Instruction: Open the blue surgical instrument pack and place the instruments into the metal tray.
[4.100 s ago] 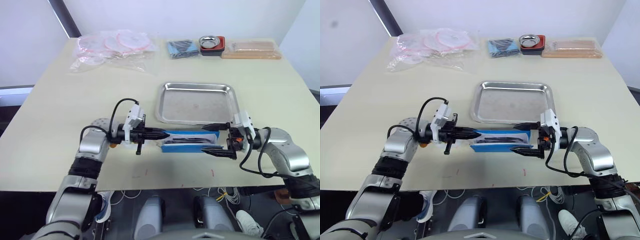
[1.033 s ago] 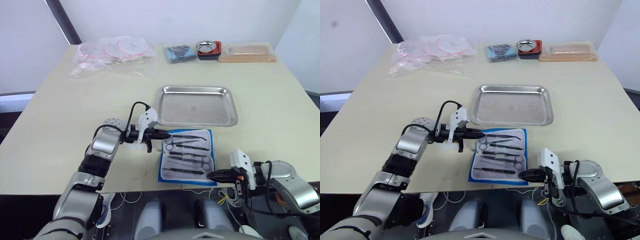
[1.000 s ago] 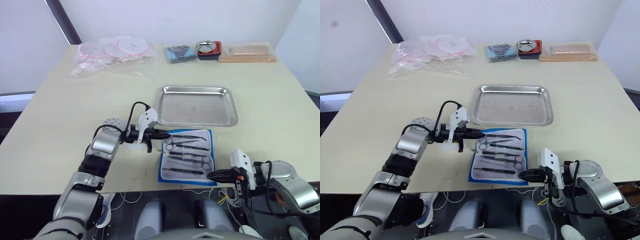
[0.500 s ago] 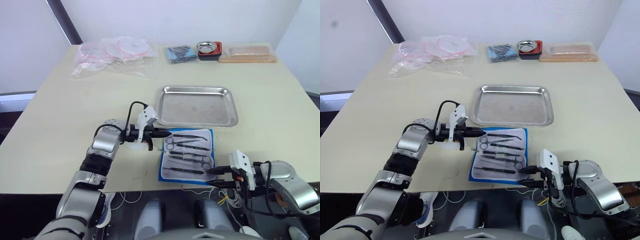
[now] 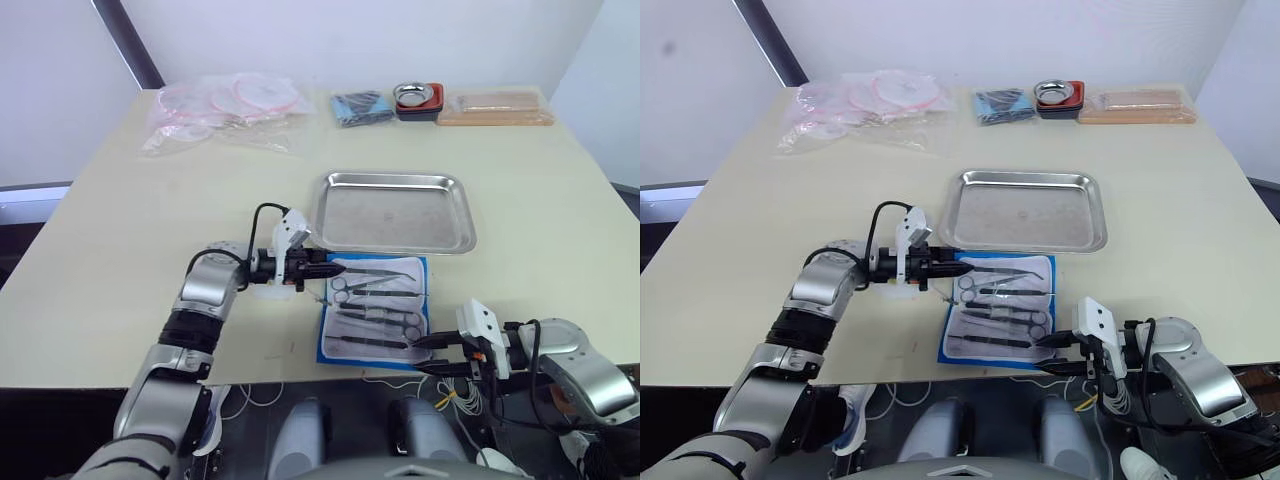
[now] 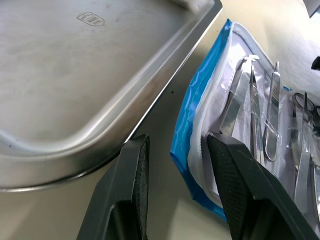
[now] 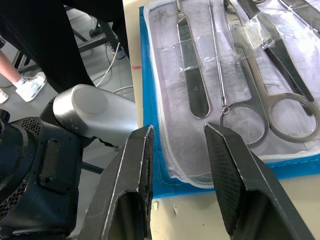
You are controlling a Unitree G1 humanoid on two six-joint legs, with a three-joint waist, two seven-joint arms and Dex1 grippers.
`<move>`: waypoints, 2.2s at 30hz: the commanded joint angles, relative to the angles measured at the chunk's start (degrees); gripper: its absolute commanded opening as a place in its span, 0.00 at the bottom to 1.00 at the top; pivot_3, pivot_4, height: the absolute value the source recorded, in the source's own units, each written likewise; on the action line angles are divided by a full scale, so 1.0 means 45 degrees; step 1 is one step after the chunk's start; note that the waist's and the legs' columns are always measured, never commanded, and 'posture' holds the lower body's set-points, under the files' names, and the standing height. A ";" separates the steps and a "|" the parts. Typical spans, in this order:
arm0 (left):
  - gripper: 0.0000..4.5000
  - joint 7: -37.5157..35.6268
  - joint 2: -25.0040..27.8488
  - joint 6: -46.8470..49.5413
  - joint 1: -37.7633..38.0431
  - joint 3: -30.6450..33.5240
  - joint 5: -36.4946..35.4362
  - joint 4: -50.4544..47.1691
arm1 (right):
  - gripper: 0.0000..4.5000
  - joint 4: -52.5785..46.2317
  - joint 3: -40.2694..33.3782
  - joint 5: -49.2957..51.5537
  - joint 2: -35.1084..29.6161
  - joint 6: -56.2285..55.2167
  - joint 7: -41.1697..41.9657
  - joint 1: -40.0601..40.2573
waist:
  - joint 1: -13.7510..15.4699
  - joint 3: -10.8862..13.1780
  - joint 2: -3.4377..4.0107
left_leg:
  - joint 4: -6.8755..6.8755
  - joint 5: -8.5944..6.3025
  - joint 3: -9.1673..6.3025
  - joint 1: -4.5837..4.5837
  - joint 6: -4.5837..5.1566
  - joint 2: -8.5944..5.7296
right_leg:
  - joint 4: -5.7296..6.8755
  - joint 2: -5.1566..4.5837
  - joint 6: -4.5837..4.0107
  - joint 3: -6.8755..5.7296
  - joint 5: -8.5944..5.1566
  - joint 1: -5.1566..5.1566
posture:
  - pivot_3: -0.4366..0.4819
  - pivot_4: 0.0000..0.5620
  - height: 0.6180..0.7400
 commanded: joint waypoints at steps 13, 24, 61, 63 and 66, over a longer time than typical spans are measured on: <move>0.42 -0.1524 0.1430 0.0280 0.0416 0.0954 -0.1748 -0.0580 | 0.37 -0.0801 -0.1218 0.0765 -0.0517 0.0434 -0.0440 0.1000 | -0.0014 0.0023 -0.0029 | 0.0000 0.0000 -0.0001 -0.0014 0.0000 0.0002 | -0.0004 -0.0001 -0.0019 -0.0003 -0.0003 -0.0009 | 0.48 0.27 1.00; 0.44 -0.4209 0.2340 -0.1136 0.0059 0.1229 -0.2668 -0.0875 | 0.53 -0.0843 -0.3032 0.1660 0.0035 -0.0679 -0.0816 0.0764 | 0.0033 0.0108 -0.0108 | 0.0001 0.0000 -0.0002 -0.0040 0.0000 0.0004 | -0.0011 -0.0004 -0.0034 -0.0013 -0.0009 -0.0021 | 0.48 0.27 1.00; 1.00 -0.5024 0.4440 -0.3585 0.2406 0.1295 -0.3509 -0.4883 | 1.00 0.6329 -0.0338 -0.1237 0.2298 -0.5873 0.1548 -0.3315 | 0.0017 0.0219 -0.0096 | 0.0003 0.0000 0.0014 -0.0038 0.0000 0.0008 | 0.0001 -0.0006 -0.0047 -0.0004 0.0018 -0.0030 | 0.48 0.27 1.00; 1.00 -0.5050 0.4451 -0.3655 0.2440 0.1232 -0.3439 -0.4853 | 1.00 0.6748 -0.0166 -0.1443 0.2235 -0.5869 0.1742 -0.3418 | 0.0014 0.0221 -0.0094 | 0.0003 0.0000 0.0014 -0.0035 0.0000 0.0008 | 0.0003 -0.0005 -0.0047 -0.0004 0.0018 -0.0030 | 0.48 0.27 1.00; 1.00 -0.5032 0.4379 -0.3719 0.2436 0.1107 -0.3346 -0.4780 | 1.00 0.7388 0.0113 -0.1785 0.2080 -0.5859 0.2060 -0.3573 | 0.0014 0.0219 -0.0097 | 0.0003 0.0000 0.0013 -0.0034 0.0000 0.0009 | 0.0003 -0.0005 -0.0048 -0.0005 0.0018 -0.0028 | 0.48 0.27 1.00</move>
